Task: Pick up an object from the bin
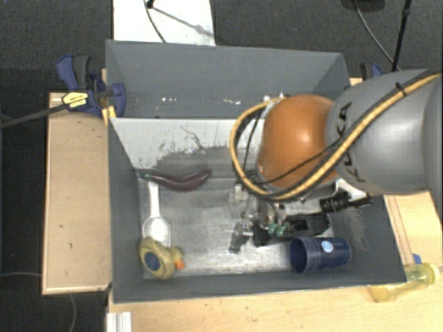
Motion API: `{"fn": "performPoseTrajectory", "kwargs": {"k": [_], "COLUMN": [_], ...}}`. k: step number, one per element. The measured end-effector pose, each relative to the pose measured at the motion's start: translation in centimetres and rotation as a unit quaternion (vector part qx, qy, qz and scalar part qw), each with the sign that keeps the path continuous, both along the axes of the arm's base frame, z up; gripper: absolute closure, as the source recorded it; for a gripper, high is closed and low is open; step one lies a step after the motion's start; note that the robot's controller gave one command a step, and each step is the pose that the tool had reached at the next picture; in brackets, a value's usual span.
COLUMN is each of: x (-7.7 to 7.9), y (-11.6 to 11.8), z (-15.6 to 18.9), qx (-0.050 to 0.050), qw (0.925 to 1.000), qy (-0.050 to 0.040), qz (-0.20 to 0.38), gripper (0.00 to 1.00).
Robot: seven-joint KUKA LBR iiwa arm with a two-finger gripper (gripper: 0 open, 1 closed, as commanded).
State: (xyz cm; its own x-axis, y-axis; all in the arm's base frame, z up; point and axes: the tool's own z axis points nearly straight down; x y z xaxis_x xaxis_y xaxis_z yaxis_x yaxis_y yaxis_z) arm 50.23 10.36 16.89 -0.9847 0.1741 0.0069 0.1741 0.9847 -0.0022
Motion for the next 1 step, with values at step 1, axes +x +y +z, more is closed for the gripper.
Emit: {"fn": "performPoseTrajectory", "kwargs": {"k": [1], "x": [0.72], "y": [-3.48], "z": [-4.39], "qx": [0.002], "qw": [0.9991], "qy": [-0.0076], "qz": [-0.043], "gripper": [0.00]}}
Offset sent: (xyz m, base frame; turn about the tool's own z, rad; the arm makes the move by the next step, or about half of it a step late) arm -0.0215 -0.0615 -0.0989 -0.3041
